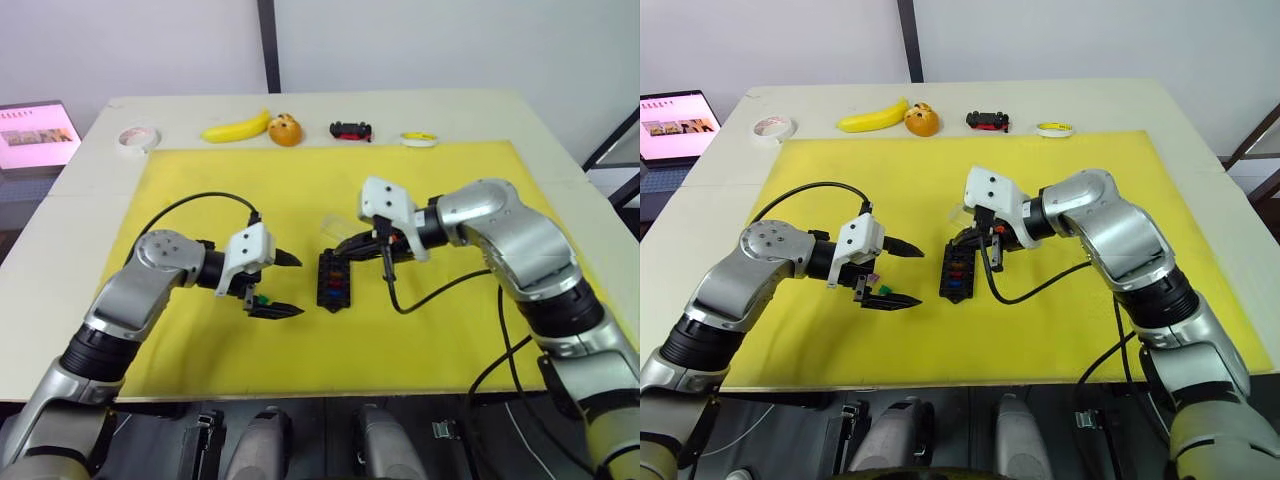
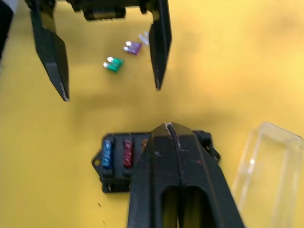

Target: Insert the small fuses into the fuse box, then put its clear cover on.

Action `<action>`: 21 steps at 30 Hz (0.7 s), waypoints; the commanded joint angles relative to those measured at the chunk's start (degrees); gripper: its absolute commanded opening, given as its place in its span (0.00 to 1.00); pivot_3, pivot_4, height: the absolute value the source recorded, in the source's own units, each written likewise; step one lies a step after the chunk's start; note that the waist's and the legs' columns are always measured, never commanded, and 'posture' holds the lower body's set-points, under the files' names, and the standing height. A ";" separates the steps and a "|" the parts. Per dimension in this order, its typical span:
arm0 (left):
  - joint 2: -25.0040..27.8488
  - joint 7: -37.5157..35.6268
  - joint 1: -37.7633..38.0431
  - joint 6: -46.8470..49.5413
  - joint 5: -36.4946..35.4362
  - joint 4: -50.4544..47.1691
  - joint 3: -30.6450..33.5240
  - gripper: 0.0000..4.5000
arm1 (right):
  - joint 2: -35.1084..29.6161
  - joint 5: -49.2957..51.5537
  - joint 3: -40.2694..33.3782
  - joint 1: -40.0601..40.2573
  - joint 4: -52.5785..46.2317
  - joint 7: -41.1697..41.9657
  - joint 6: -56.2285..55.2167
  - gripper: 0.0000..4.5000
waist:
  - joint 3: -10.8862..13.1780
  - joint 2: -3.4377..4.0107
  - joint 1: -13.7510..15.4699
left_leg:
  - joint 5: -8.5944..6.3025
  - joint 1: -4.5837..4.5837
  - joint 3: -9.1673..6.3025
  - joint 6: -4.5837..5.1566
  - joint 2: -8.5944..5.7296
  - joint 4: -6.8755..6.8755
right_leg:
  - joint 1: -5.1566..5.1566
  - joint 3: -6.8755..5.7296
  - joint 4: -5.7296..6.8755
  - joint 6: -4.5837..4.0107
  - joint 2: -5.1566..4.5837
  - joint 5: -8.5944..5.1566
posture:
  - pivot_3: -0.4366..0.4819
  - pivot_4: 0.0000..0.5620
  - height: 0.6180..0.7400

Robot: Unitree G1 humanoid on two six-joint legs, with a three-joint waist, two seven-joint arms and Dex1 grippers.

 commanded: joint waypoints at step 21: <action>0.37 -0.25 -1.68 -0.97 0.21 -0.57 0.54 1.00 | 3.06 -0.17 -1.18 8.08 1.91 -4.85 -8.33 0.01 | 0.00 0.00 -0.02 | 0.00 0.00 0.00 0.00 -0.01 0.01 | 0.00 0.00 0.00 0.00 0.02 0.00 | 0.48 0.27 1.00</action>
